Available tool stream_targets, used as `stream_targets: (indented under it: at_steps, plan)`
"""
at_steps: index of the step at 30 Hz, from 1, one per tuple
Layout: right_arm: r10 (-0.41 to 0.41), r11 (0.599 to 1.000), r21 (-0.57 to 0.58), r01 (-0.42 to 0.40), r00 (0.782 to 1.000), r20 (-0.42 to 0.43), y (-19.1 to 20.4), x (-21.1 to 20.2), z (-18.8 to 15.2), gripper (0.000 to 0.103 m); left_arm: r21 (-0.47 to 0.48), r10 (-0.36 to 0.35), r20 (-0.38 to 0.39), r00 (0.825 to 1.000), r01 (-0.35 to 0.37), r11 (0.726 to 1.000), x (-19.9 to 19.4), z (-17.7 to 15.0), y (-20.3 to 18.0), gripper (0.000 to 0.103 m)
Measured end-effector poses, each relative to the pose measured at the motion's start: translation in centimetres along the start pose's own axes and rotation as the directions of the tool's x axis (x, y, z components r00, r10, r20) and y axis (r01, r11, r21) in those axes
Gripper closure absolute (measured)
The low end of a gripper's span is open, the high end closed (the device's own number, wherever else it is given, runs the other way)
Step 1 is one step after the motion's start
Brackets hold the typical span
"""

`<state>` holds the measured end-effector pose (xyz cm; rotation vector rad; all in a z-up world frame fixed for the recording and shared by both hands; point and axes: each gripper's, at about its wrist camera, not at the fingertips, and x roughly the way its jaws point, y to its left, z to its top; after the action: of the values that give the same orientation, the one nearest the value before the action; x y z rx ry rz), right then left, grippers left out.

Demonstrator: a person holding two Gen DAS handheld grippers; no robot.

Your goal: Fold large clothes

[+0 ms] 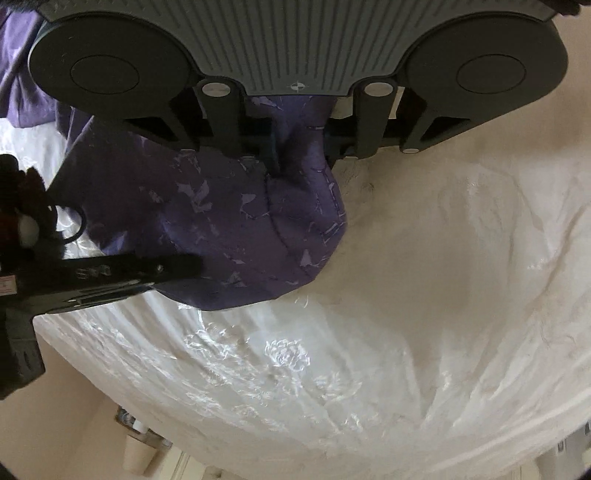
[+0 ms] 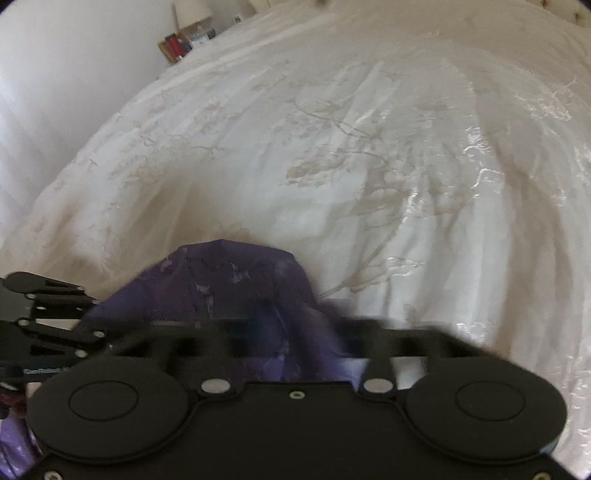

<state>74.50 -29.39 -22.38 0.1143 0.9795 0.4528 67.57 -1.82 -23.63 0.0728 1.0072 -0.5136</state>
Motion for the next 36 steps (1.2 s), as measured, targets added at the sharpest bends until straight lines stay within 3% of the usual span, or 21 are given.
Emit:
stream_targets:
  at_steps: [5, 9, 14, 19, 21, 24, 28, 30, 31, 32, 33, 34, 36]
  plan:
    - [0.029, 0.996, -0.087, -0.018, 0.992, 0.123, 1.9, -5.3, -1.1, 0.092, 0.035, 0.042, 0.100, 0.994, -0.046, 0.998, -3.7, -0.8, -1.5, 0.086]
    - [0.048, 0.986, -0.169, -0.006, 0.968, 0.246, 3.8, -12.1, -3.8, 0.092, 0.141, 0.059, 0.215, 0.975, -0.090, 0.986, -8.8, -3.3, -4.1, 0.086]
    - [0.058, 0.932, -0.357, 0.055, 0.952, 0.300, 7.8, -19.3, -9.7, 0.091, 0.348, 0.046, 0.286, 0.957, -0.148, 0.926, -15.1, -9.0, -8.3, 0.086]
    - [0.050, 0.830, -0.555, 0.060, 0.982, 0.181, 12.7, -22.3, -17.5, 0.089, 0.466, -0.007, 0.174, 0.985, -0.076, 0.882, -18.3, -15.5, -11.5, 0.086]
    - [0.031, 0.798, -0.601, 0.037, 0.994, 0.102, 14.4, -22.3, -21.2, 0.089, 0.477, -0.032, 0.096, 0.995, -0.018, 0.878, -19.1, -18.1, -12.2, 0.085]
    - [0.013, 0.808, -0.589, -0.012, 1.000, -0.002, 15.5, -21.9, -25.5, 0.085, 0.470, -0.051, -0.010, 0.999, 0.050, 0.881, -19.9, -21.7, -13.2, 0.085]
    - [-0.006, 0.905, -0.424, -0.020, 0.998, -0.061, 15.4, -21.9, -27.6, 0.076, 0.309, -0.088, -0.126, 0.988, 0.124, 0.943, -20.3, -23.0, -12.6, 0.082]
    - [0.006, 0.959, -0.281, -0.021, 0.999, -0.054, 14.5, -22.5, -27.2, 0.060, 0.158, -0.125, -0.148, 0.981, 0.148, 0.976, -20.6, -22.6, -11.4, 0.072]
    - [0.013, 0.983, -0.184, -0.022, 0.999, -0.045, 13.8, -22.8, -26.8, 0.045, 0.075, -0.150, -0.145, 0.978, 0.162, 0.984, -20.8, -22.1, -10.5, 0.060]
    - [0.022, 0.996, -0.083, -0.025, 0.999, -0.033, 12.9, -23.1, -26.4, 0.029, -0.020, -0.179, -0.131, 0.975, 0.178, 0.984, -20.8, -22.0, -9.9, 0.043]
    - [0.038, 0.999, 0.003, -0.038, 0.999, -0.013, 12.2, -23.4, -26.2, 0.024, -0.120, -0.215, -0.104, 0.971, 0.202, 0.972, -20.9, -21.6, -9.2, 0.036]
    - [0.052, 0.995, 0.090, -0.053, 0.999, 0.016, 11.4, -23.8, -26.3, 0.024, -0.214, -0.247, -0.067, 0.967, 0.228, 0.950, -20.8, -21.3, -8.5, 0.029]
    - [0.055, 0.967, 0.244, -0.068, 0.997, 0.060, 10.2, -24.2, -26.1, 0.024, -0.371, -0.286, 0.001, 0.958, 0.266, 0.890, -20.3, -20.8, -7.2, 0.029]
